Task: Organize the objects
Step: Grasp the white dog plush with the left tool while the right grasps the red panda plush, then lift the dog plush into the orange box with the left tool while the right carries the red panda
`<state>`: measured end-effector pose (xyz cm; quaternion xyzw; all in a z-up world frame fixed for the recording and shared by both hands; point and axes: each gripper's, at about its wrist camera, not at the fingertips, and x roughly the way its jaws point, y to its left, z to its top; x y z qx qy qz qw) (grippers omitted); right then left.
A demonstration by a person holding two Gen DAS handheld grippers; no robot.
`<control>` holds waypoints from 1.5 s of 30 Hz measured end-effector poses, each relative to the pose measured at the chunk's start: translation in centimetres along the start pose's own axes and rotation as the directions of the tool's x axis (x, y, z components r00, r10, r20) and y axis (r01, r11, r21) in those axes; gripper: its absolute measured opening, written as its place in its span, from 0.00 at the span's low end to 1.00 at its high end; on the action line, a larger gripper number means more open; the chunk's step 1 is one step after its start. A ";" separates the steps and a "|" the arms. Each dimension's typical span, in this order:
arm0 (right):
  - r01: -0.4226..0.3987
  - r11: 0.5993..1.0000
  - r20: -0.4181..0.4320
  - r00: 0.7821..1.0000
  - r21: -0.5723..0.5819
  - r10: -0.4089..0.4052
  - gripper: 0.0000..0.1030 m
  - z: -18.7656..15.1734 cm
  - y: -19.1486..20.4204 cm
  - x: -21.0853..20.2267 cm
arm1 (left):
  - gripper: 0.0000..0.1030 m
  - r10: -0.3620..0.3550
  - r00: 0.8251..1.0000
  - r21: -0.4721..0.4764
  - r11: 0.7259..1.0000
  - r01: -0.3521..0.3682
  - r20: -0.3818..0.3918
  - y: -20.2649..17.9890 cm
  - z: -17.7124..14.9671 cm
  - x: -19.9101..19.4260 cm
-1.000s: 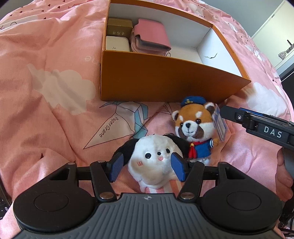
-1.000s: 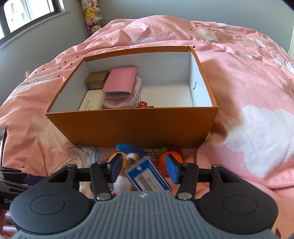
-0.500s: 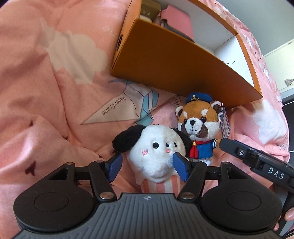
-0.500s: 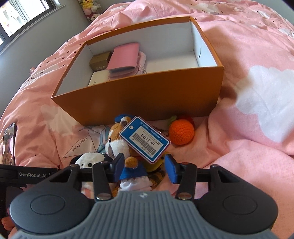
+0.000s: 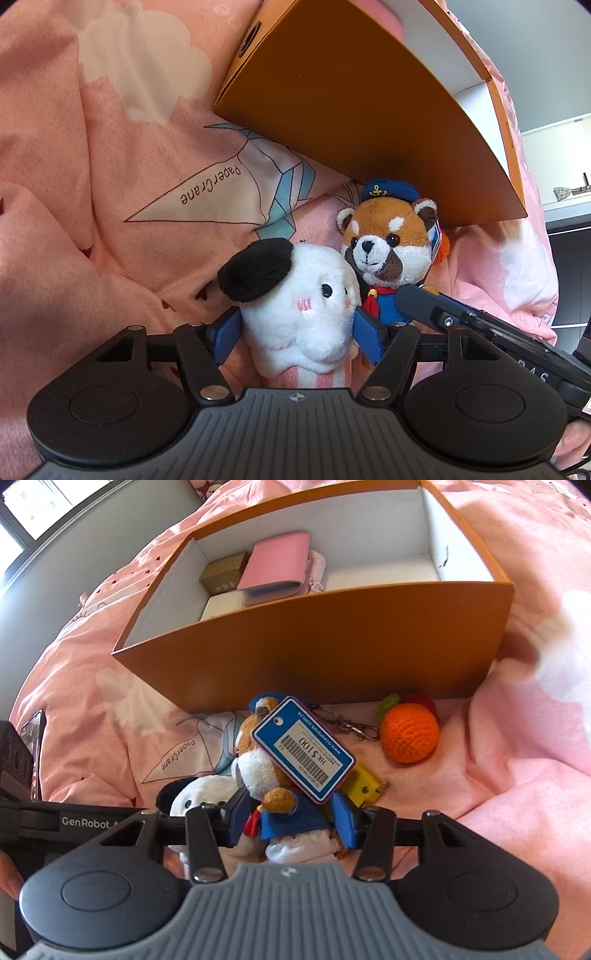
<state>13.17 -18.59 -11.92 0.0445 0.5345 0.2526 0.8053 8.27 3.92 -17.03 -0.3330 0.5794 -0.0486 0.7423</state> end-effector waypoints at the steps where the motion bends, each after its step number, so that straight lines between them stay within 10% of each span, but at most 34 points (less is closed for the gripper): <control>1: -0.006 1.000 -0.008 1.000 -0.001 0.006 0.50 0.0 0.0 0.2 | 0.76 -0.001 1.000 -0.002 1.000 0.001 0.000 0.0 0.0 0.1; 29: -0.024 1.000 0.097 0.995 0.018 0.022 0.31 -0.4 0.0 -2.4 | 0.64 -0.037 0.989 0.115 0.993 0.020 0.147 -2.7 -0.7 -4.0; 45: -0.075 0.997 0.302 0.950 -0.024 0.078 0.31 4.8 -1.0 -12.1 | 0.64 -0.232 0.922 0.312 0.941 0.131 0.311 -10.6 4.4 -11.2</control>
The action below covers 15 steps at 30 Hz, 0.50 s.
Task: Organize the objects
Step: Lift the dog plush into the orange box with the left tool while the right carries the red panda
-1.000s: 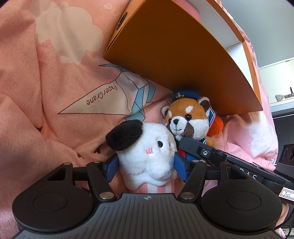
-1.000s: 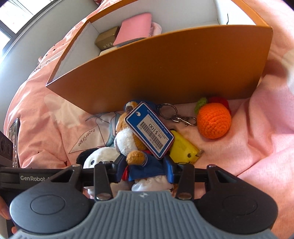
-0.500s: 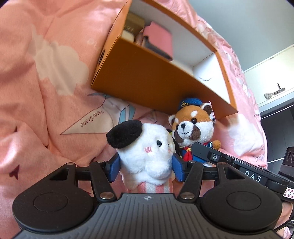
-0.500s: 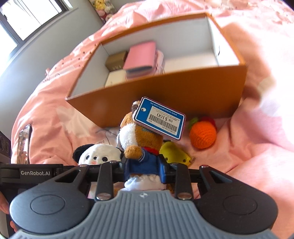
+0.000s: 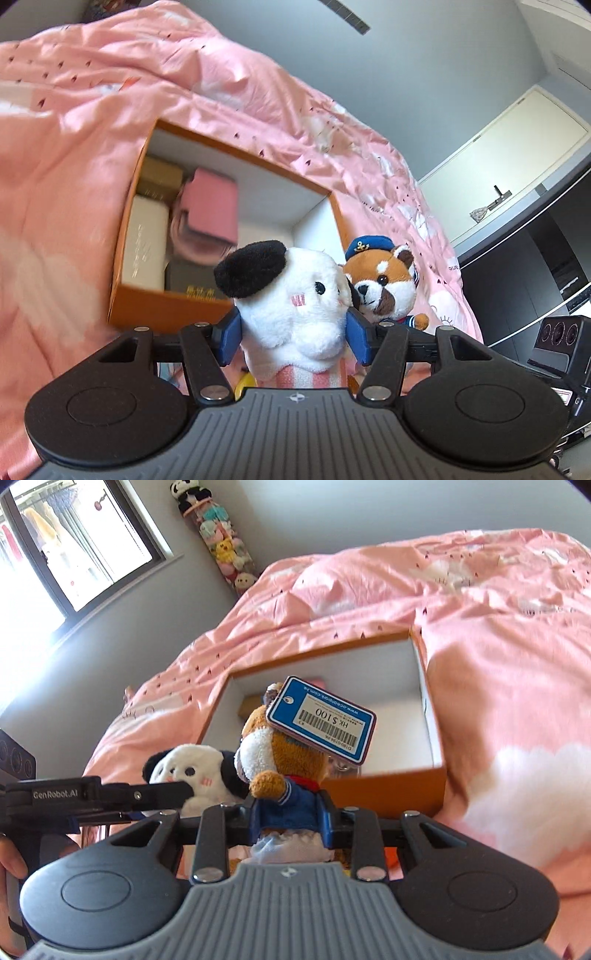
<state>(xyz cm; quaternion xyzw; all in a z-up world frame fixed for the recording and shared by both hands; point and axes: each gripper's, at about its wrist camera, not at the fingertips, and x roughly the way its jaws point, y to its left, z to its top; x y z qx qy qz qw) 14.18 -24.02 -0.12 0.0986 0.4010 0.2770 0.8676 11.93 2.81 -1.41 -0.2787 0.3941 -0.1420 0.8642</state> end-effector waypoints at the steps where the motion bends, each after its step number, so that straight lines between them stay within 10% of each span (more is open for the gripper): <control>1: 0.003 1.000 0.009 1.000 -0.001 -0.003 0.31 0.8 -0.2 0.0 | 0.64 -0.001 1.000 0.025 1.000 0.000 0.014 -0.6 0.7 0.4; 15: 0.131 0.991 -0.097 0.986 -0.034 -0.134 0.31 9.6 -5.5 8.7 | 0.63 0.084 0.996 0.127 0.989 -0.082 -0.015 -0.3 7.3 13.3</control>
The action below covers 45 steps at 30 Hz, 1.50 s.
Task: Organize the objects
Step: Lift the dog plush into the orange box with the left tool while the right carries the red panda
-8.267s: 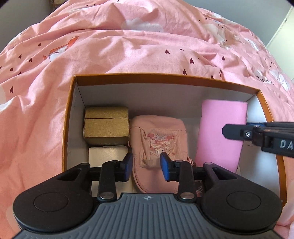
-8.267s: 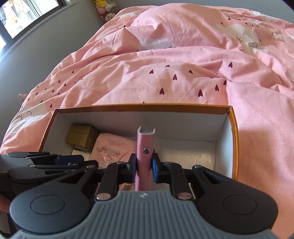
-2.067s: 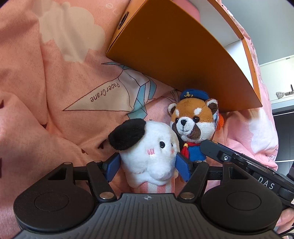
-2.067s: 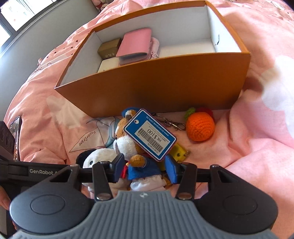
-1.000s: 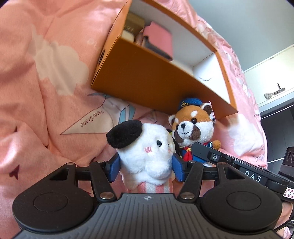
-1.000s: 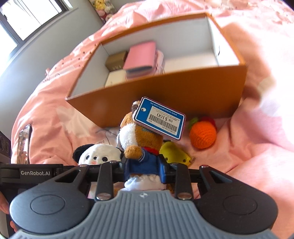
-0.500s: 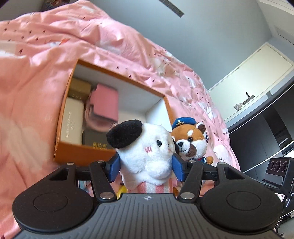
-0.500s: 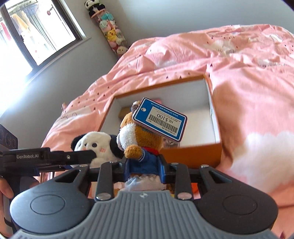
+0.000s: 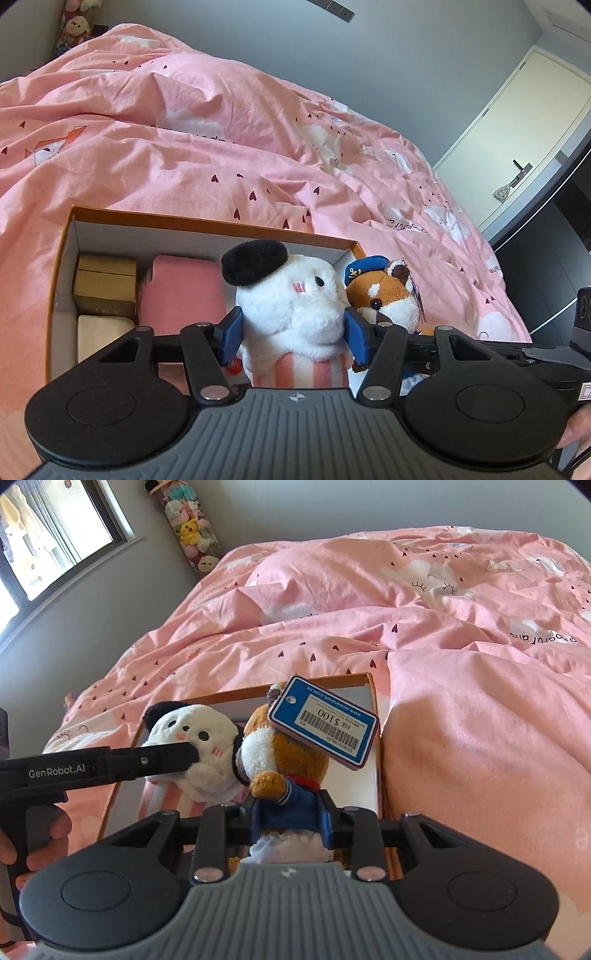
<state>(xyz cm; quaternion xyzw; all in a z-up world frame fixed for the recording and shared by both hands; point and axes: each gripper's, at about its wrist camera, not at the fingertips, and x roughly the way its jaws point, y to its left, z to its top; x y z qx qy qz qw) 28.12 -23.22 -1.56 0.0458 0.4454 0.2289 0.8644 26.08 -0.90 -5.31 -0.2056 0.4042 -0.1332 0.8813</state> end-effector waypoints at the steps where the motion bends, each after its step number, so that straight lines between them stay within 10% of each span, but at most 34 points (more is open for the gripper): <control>1: 0.011 1.000 -0.017 1.000 -0.004 -0.011 0.31 0.5 -0.3 1.0 | 0.63 0.002 1.000 -0.013 1.000 -0.002 -0.013 0.3 0.1 0.9; 20: 0.150 0.961 -0.148 0.971 -0.233 -0.188 0.32 3.2 0.3 10.3 | 0.63 0.144 0.988 0.058 0.988 -0.140 -0.056 0.5 0.2 7.7; 38: 0.111 0.885 -0.162 0.966 -0.451 -0.204 0.33 1.7 2.0 9.8 | 0.63 0.104 0.988 0.175 0.981 -0.083 -0.116 -0.7 -0.4 5.6; 45: 0.077 0.818 -0.202 0.952 -0.570 -0.230 0.16 0.0 2.9 8.9 | 0.43 0.123 0.974 0.240 0.968 -0.075 -0.191 -1.3 -1.8 5.8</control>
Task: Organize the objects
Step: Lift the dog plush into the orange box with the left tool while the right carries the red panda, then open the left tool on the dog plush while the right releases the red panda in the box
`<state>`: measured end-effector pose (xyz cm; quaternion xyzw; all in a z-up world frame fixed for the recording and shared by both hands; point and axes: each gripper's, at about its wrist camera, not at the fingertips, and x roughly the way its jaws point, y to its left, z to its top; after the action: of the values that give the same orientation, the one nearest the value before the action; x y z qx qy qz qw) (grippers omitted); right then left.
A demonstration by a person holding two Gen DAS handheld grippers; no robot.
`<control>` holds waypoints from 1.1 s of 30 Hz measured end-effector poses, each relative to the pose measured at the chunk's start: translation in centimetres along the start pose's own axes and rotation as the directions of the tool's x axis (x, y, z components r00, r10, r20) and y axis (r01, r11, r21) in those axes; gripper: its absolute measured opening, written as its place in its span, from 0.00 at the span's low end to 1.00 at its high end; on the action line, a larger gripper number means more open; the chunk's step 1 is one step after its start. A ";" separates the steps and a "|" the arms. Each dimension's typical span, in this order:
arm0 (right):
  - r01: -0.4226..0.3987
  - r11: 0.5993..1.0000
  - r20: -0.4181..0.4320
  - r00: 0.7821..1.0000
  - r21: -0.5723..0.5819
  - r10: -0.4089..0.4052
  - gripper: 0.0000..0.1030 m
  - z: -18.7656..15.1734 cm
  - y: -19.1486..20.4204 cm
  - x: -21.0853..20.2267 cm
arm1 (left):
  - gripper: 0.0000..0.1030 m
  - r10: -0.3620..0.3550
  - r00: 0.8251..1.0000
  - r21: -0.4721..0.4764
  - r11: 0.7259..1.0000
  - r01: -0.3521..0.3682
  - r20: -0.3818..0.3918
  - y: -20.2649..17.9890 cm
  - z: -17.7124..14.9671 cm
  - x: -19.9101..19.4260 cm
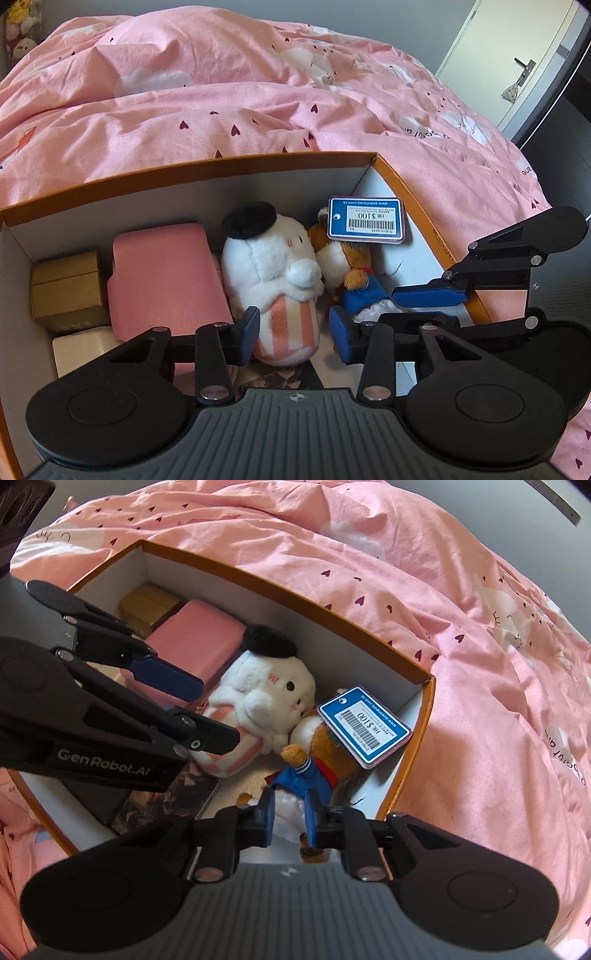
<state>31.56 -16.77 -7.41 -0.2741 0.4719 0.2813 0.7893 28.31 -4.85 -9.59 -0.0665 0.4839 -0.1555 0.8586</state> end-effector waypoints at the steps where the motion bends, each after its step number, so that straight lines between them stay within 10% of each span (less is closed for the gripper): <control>1: -0.003 1.000 -0.011 1.000 -0.022 0.002 0.14 -0.1 0.2 0.1 | 0.40 0.000 1.000 -0.001 1.000 0.000 -0.007 0.0 -0.1 0.2; 23: 0.030 0.995 -0.082 0.996 -0.090 -0.038 0.00 1.8 0.6 2.8 | 0.34 0.009 0.996 -0.122 0.992 -0.020 -0.087 1.3 0.2 2.4; 33: 0.002 0.999 0.049 0.999 0.034 -0.004 0.10 0.4 0.4 -2.0 | 0.34 -0.022 0.996 -0.025 0.999 0.024 0.081 -0.8 -1.2 -3.4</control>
<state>30.69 -16.57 -5.53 -0.2542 0.4567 0.2787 0.8057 25.47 -4.42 -7.31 -0.0893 0.4500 -0.1565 0.8746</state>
